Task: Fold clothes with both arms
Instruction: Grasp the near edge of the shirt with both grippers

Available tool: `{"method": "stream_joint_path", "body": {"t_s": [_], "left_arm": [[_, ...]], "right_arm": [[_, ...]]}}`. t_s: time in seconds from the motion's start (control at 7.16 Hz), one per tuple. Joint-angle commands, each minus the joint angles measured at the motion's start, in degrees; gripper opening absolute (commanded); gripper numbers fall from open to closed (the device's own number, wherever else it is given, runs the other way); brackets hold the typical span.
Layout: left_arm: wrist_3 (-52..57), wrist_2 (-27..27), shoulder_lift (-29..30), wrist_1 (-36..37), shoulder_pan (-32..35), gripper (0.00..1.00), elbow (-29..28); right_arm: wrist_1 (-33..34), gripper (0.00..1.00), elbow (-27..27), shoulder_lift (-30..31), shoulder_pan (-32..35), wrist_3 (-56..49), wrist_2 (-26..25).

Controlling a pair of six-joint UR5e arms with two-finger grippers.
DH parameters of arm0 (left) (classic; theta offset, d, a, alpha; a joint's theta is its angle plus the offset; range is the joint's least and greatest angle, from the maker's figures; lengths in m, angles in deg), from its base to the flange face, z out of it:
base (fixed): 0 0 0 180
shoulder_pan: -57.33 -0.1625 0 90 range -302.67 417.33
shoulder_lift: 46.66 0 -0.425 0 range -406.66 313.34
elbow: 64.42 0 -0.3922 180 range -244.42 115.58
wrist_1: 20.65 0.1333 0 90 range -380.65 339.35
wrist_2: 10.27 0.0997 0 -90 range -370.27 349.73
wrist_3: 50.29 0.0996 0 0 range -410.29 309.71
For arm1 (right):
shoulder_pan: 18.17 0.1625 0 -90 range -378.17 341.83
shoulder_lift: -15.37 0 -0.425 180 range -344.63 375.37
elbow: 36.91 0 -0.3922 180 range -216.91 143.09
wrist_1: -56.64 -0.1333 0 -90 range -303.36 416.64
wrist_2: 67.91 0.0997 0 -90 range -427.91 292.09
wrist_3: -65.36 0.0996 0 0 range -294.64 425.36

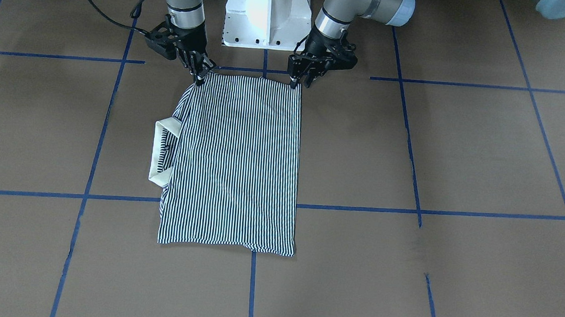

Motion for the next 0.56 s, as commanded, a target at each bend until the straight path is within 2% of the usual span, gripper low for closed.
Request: {"method": "stream_joint_path", "body": {"t_s": [0.0,0.28,0.42], "left_arm": [[0.0,0.0,0.1,0.0,-0.2,0.49,-0.4],[0.0,0.0,0.2,0.0,-0.1,0.33,-0.6],[0.0,0.0,0.2,0.0,-0.1,0.20,-0.8]], "right_arm": [[0.0,0.00,-0.2,0.1,0.0,-0.1,0.1],[0.0,0.00,-0.2,0.0,0.1,-0.1,0.1],[0.0,0.00,-0.2,0.0,0.1,-0.2,0.1]]}}
